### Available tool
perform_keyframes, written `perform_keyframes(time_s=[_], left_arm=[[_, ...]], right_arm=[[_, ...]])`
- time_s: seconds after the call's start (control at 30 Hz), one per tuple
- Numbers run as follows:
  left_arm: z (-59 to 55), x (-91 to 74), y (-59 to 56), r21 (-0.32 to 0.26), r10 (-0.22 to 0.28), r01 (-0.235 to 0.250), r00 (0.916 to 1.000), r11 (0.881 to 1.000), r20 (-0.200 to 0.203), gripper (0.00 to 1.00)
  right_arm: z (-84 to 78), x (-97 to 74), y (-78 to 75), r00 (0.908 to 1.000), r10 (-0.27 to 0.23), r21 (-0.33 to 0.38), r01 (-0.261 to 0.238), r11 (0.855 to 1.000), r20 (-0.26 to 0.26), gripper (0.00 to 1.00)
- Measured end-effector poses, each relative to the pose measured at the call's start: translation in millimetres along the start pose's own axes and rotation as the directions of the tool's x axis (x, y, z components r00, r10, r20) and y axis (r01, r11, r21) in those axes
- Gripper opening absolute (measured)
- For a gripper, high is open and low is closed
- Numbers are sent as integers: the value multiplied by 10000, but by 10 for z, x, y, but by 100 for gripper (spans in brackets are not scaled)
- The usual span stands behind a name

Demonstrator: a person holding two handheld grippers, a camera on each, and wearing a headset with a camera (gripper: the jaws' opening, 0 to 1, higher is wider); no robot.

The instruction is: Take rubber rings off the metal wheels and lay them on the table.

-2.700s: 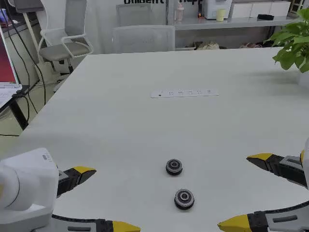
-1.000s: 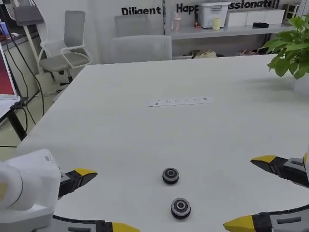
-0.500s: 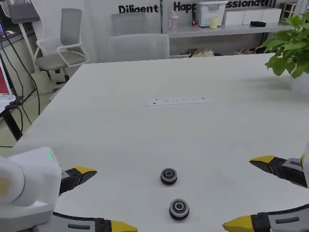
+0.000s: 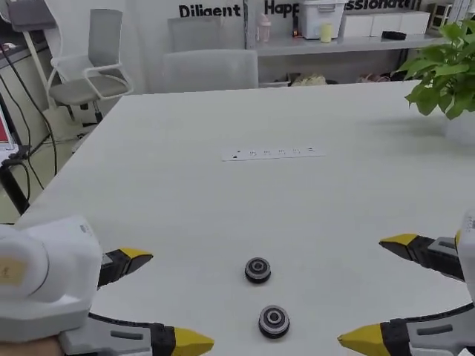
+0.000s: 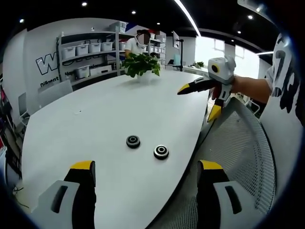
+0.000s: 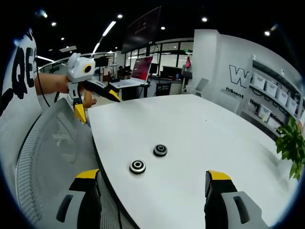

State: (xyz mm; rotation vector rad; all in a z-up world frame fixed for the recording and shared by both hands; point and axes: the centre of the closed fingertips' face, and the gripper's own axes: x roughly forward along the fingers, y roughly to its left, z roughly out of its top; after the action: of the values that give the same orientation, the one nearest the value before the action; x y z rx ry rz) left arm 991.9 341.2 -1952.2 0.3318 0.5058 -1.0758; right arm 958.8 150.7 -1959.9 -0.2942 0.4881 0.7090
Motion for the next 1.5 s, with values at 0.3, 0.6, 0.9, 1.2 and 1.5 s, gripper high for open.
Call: perform_keyframes(time_s=[0.3,0.6,0.9,1.2,1.5], left_arm=[[3,40,44,101,-20,21,10000,9999,-93,86],[-12,99,115,208,14,-9,9998,9998,-216,85],[-40,163,134,293,-66,76,9994,9995,-334,85],[-38,242,150,266,-201,211,9990,9994,-404,85],[-39,349,151,378,-387,405,9981,9985,-484,84]], right_arm=[[61,52,-50,10000,11,-119,-10,9999,74,89],[94,130,-116,10000,68,-357,-65,9993,63,88],[81,199,-169,9999,115,-451,-115,9989,9,87],[77,267,-200,9998,191,-602,-194,9980,-47,87],[24,361,-203,9989,393,-827,-412,9957,-238,86]])
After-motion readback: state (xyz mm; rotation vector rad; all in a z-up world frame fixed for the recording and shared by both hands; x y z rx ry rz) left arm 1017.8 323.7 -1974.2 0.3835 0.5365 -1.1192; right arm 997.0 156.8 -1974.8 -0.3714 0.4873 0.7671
